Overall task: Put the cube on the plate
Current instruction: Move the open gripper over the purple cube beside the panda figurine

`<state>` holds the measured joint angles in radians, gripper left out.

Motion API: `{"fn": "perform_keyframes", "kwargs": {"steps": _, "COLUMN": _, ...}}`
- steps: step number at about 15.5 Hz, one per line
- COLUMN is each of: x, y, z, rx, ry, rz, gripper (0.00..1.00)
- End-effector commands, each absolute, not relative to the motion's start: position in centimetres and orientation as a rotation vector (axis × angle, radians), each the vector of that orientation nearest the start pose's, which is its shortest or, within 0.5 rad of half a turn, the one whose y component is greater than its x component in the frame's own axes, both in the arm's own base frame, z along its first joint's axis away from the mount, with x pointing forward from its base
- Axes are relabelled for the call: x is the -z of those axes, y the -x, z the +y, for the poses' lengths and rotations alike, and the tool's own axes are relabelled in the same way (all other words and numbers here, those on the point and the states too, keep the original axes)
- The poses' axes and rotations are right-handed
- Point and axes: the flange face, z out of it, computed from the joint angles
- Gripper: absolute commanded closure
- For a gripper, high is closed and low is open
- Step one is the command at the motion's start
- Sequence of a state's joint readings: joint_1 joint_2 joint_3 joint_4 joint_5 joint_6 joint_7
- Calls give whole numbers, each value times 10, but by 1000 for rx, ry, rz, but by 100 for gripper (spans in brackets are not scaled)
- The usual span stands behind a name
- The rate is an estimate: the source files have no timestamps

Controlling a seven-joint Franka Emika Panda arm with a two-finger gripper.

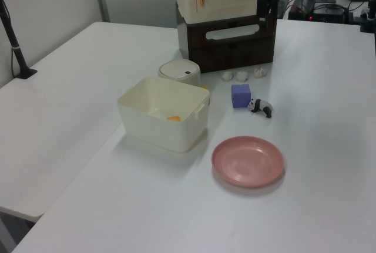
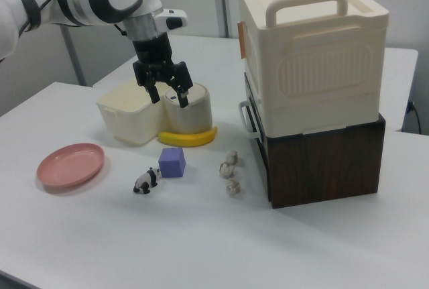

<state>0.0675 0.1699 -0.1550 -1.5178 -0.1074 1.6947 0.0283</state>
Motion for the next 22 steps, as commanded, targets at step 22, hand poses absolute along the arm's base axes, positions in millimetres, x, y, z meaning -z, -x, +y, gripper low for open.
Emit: {"fn": "perform_keyframes", "kwargs": {"steps": 22, "x": -412, "y": -665, "z": 7, "rx": -19, "ry": 3130, "rz": -480, "gripper": 0}}
